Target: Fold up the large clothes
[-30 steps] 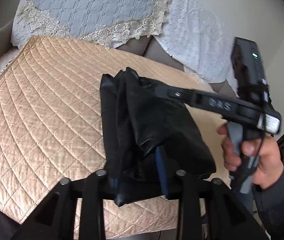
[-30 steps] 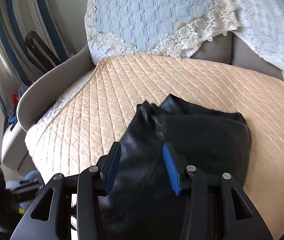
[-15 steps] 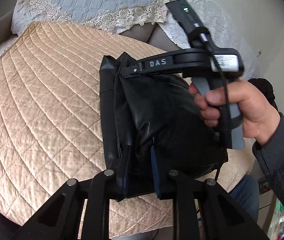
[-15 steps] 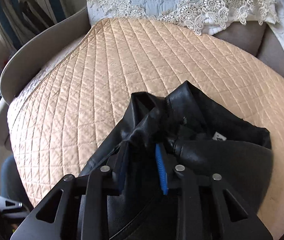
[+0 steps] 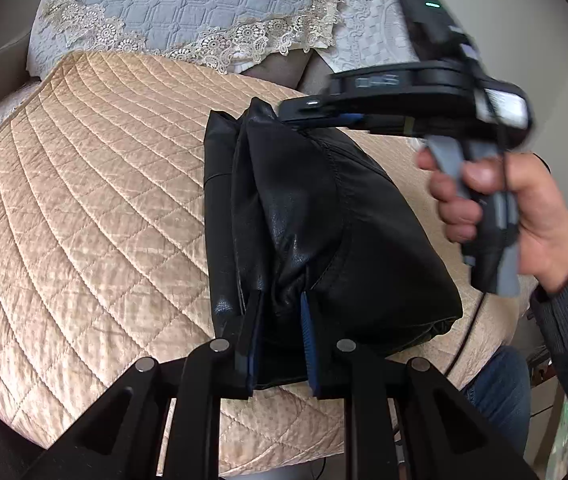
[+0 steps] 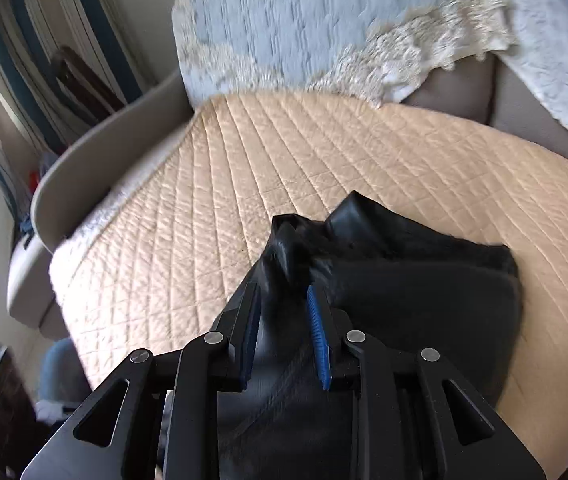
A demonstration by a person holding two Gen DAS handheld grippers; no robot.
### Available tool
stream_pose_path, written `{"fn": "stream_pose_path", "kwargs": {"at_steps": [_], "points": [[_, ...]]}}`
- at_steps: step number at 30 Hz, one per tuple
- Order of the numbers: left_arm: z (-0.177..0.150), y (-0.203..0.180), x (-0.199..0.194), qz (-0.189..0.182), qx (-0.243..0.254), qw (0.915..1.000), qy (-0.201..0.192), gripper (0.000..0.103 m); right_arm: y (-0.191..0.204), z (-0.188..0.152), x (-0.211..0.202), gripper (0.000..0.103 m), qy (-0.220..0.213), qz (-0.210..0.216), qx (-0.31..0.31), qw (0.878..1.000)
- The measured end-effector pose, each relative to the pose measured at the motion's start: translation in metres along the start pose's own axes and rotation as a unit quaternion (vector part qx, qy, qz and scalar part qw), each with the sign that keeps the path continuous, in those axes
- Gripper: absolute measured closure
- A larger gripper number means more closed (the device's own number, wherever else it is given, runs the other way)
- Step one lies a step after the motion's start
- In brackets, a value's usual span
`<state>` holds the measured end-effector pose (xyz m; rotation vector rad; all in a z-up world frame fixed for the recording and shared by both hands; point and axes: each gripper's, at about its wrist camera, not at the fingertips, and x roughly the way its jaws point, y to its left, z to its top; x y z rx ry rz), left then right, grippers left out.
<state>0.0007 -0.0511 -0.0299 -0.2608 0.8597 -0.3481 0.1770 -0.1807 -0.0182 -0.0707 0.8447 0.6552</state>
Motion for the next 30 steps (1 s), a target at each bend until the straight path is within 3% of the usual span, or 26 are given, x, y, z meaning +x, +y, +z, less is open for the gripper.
{"fn": "stream_pose_path", "kwargs": {"at_steps": [6, 12, 16, 19, 23, 30], "points": [[0.001, 0.004, -0.018, -0.010, -0.009, 0.9999, 0.008, 0.083, -0.019, -0.062, -0.047, 0.078, -0.015, -0.039, 0.020, 0.999], [0.028, -0.003, -0.045, -0.005, 0.000, 0.9997, -0.024, 0.084, -0.049, -0.104, -0.082, 0.078, -0.059, -0.055, 0.118, 0.990], [0.062, -0.024, -0.034, -0.008, 0.027, 0.9984, -0.049, 0.084, -0.056, -0.106, -0.087, 0.078, -0.069, -0.057, 0.138, 0.986], [0.073, -0.037, -0.003, -0.005, 0.046, 0.9981, -0.039, 0.084, -0.050, -0.105, -0.082, 0.078, -0.068, -0.056, 0.129, 0.988], [0.061, -0.016, 0.045, 0.030, 0.026, 0.9991, 0.018, 0.091, -0.049, -0.117, -0.056, 0.078, -0.028, -0.065, 0.126, 0.989], [0.052, -0.007, 0.036, 0.043, 0.022, 0.9987, 0.015, 0.095, -0.055, -0.112, -0.066, 0.078, -0.039, -0.063, 0.137, 0.988]]}}
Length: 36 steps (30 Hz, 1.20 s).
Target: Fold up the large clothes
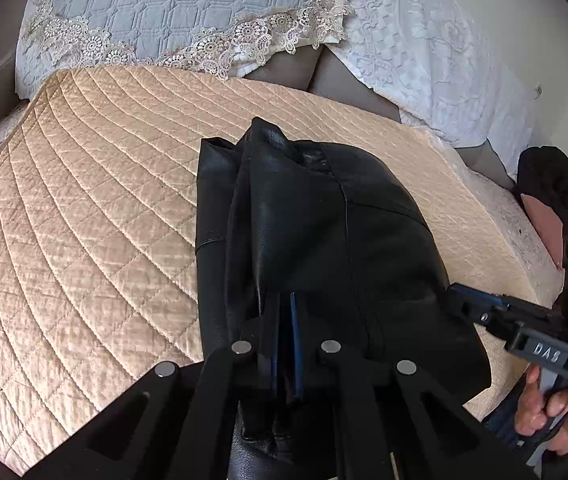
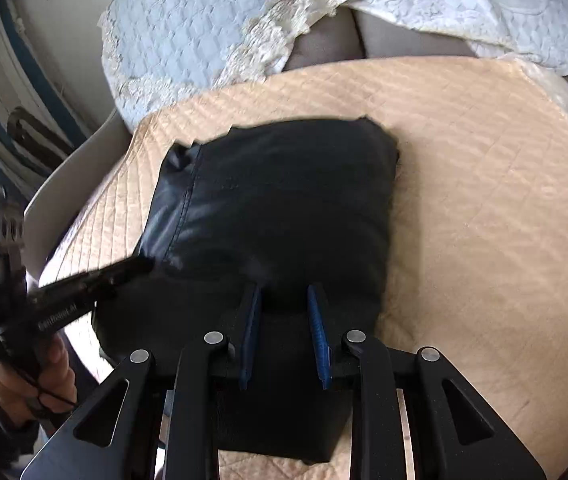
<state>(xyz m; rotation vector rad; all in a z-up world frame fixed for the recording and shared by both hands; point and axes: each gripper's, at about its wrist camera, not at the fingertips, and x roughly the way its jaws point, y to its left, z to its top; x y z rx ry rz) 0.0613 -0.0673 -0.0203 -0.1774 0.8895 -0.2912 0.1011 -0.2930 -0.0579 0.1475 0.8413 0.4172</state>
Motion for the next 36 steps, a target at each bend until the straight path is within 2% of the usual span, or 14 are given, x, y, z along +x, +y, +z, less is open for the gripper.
{"fn": "stream_pose_path", "kwargs": {"at_steps": [6, 9, 11, 15, 17, 20, 23, 25, 27, 31, 33, 36], "points": [[0.001, -0.005, 0.005, 0.011, 0.010, 0.9999, 0.000, 0.095, -0.014, 0.021, -0.001, 0.078, -0.035, -0.006, 0.029, 0.999], [0.000, -0.002, 0.005, 0.009, 0.011, 0.9999, 0.000, 0.095, -0.008, 0.024, 0.019, 0.075, -0.021, -0.005, 0.022, 1.000], [0.000, -0.002, 0.005, 0.009, 0.013, 0.9999, 0.000, 0.095, 0.000, 0.023, 0.032, 0.074, -0.005, -0.024, -0.003, 1.000], [0.001, -0.002, 0.002, 0.011, 0.014, 0.9998, 0.005, 0.095, 0.001, 0.028, 0.022, 0.074, -0.007, -0.015, -0.009, 1.000], [0.005, -0.005, -0.002, 0.017, 0.016, 0.9997, 0.010, 0.095, -0.002, 0.034, 0.010, 0.073, -0.024, -0.007, -0.007, 1.000], [0.018, -0.013, -0.011, 0.011, 0.017, 0.9998, 0.001, 0.095, -0.010, 0.044, 0.004, 0.064, -0.043, -0.002, 0.000, 0.999], [0.042, -0.023, -0.014, 0.000, 0.024, 0.9995, -0.023, 0.095, -0.021, 0.055, 0.008, 0.061, -0.046, -0.006, 0.012, 0.999], [0.060, -0.030, -0.006, 0.000, 0.033, 0.9990, -0.030, 0.095, -0.035, 0.060, 0.014, 0.057, -0.036, 0.002, 0.041, 0.999], [0.071, -0.031, 0.012, 0.000, 0.034, 0.9992, -0.019, 0.095, -0.048, 0.059, 0.018, 0.049, -0.029, 0.009, 0.067, 0.997], [0.067, -0.016, 0.055, 0.026, 0.035, 0.9989, 0.018, 0.095, -0.073, 0.045, 0.033, 0.040, 0.003, 0.042, 0.118, 0.992], [0.059, -0.004, 0.063, 0.014, 0.022, 0.9995, 0.019, 0.095, -0.083, 0.036, 0.040, 0.032, 0.013, 0.071, 0.139, 0.988], [0.056, 0.005, 0.062, 0.000, 0.001, 0.9999, 0.012, 0.096, -0.091, 0.030, 0.040, 0.032, 0.009, 0.099, 0.158, 0.982]]}}
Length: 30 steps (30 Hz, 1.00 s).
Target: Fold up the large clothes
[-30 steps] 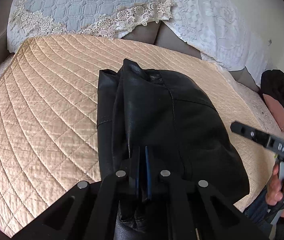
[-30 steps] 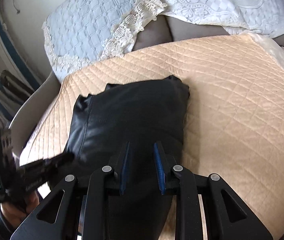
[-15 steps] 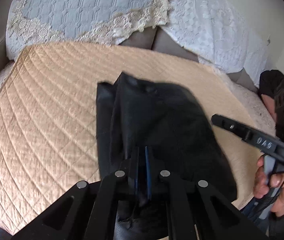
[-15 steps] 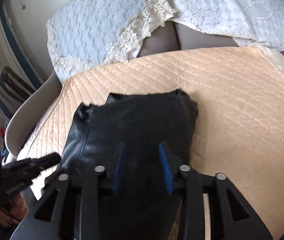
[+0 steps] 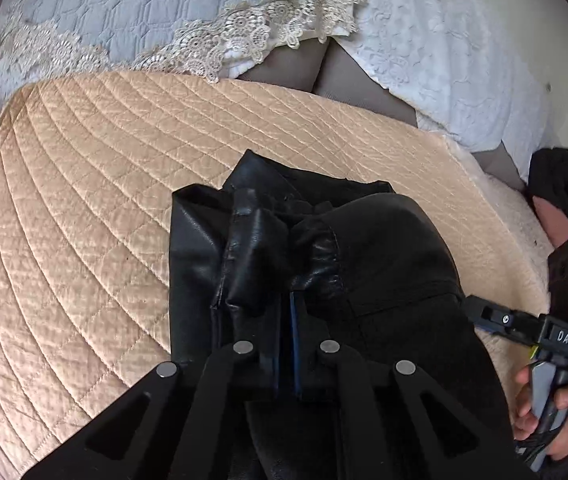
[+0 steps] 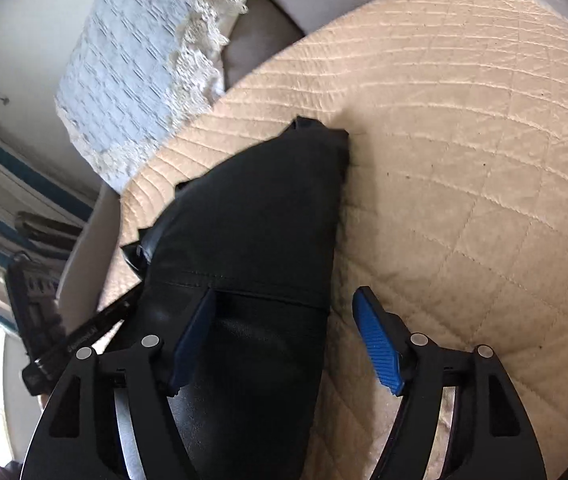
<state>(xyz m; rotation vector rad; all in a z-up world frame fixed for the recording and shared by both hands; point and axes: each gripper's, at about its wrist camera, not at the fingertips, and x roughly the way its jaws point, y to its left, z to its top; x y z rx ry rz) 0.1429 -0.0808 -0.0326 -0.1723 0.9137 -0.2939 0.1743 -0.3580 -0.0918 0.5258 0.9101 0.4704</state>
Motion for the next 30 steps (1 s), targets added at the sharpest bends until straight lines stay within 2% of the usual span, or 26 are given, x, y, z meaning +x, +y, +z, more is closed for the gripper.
{"fn": "stream_pose_path", "kwargs": {"at_steps": [9, 15, 21, 22, 26, 30], "points": [[-0.004, -0.006, -0.005, 0.015, 0.012, 0.9998, -0.005, 0.096, 0.011, -0.003, 0.007, 0.030, 0.032, 0.037, -0.001, 0.999], [-0.022, -0.006, -0.029, 0.034, 0.026, 0.9989, -0.021, 0.096, 0.021, -0.025, -0.001, 0.030, 0.056, 0.030, -0.035, 0.997], [-0.032, 0.002, -0.048, 0.032, 0.014, 0.9991, -0.026, 0.091, 0.017, -0.018, 0.004, 0.030, 0.053, 0.030, -0.014, 0.998], [-0.031, 0.004, -0.050, 0.028, 0.008, 0.9992, -0.026, 0.088, 0.016, -0.015, 0.006, 0.029, 0.051, 0.029, -0.011, 0.998], [-0.027, 0.022, -0.045, 0.023, -0.026, 0.9992, -0.019, 0.054, 0.015, -0.010, 0.011, 0.027, 0.042, 0.030, -0.002, 0.999], [-0.024, 0.046, -0.028, -0.034, -0.085, 0.9958, 0.006, 0.047, 0.015, -0.010, 0.013, 0.026, 0.040, 0.026, -0.002, 0.999]]}}
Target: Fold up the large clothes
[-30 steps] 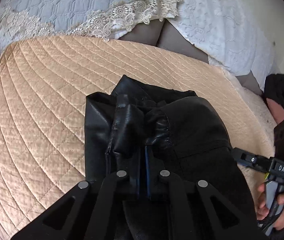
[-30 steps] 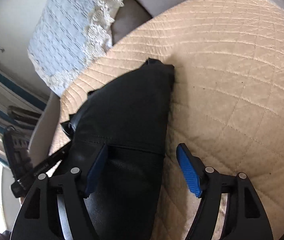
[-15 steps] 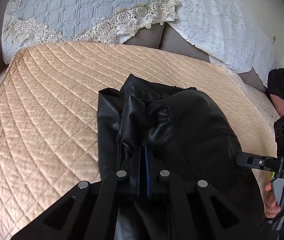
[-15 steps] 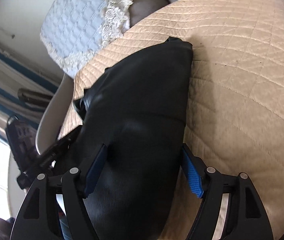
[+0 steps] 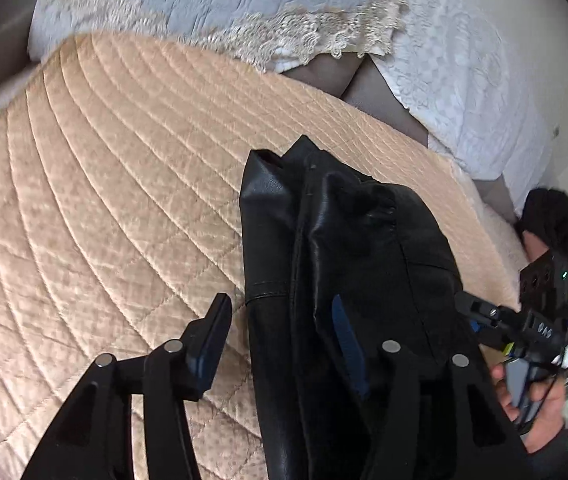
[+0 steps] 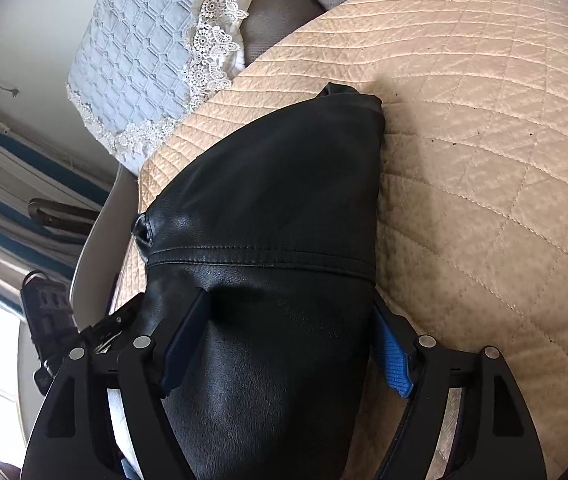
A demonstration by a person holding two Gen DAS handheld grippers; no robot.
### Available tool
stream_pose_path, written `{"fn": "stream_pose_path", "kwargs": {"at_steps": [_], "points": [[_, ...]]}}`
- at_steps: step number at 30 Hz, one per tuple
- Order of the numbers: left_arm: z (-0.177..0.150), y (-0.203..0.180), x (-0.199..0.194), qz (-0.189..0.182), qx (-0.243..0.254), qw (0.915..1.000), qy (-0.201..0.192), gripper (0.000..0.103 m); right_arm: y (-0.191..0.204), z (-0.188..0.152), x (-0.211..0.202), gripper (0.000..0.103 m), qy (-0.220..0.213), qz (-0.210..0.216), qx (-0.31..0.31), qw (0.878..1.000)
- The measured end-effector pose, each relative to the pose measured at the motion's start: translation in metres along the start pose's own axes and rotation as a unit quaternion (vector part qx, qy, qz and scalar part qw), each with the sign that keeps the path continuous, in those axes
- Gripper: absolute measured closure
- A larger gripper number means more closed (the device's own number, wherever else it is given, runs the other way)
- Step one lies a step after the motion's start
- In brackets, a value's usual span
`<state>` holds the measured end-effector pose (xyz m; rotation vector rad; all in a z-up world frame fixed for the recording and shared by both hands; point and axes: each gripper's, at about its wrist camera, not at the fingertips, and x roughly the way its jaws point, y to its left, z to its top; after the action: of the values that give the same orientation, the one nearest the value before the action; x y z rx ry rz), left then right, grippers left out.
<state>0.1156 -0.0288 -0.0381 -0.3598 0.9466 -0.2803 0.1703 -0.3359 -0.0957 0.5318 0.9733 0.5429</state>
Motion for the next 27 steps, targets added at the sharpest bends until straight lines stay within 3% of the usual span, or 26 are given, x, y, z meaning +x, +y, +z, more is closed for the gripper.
{"fn": "stream_pose_path", "kwargs": {"at_steps": [8, 16, 18, 21, 23, 27], "points": [[-0.005, 0.005, 0.004, -0.079, -0.050, 0.9950, 0.034, 0.042, 0.008, -0.011, -0.003, 0.026, 0.035, 0.017, -0.017, 0.999], [0.004, 0.002, 0.022, -0.089, -0.046, 0.9934, 0.057, 0.034, 0.007, 0.002, 0.010, 0.026, 0.019, 0.003, 0.003, 1.000], [0.004, -0.004, 0.021, -0.076, -0.031, 0.9951, 0.054, 0.034, 0.010, 0.001, 0.007, 0.039, 0.019, 0.000, -0.001, 1.000], [0.001, -0.013, 0.015, -0.050, -0.003, 0.9976, 0.047, 0.044, 0.019, -0.003, -0.005, 0.058, 0.007, -0.010, -0.021, 1.000], [-0.001, -0.021, 0.010, -0.028, 0.022, 0.9986, 0.039, 0.057, 0.024, -0.003, -0.013, 0.067, 0.001, -0.013, -0.025, 1.000], [-0.004, -0.039, -0.007, 0.006, 0.061, 0.9979, 0.022, 0.074, 0.042, -0.008, -0.029, 0.074, -0.012, -0.018, -0.047, 0.999]]}}
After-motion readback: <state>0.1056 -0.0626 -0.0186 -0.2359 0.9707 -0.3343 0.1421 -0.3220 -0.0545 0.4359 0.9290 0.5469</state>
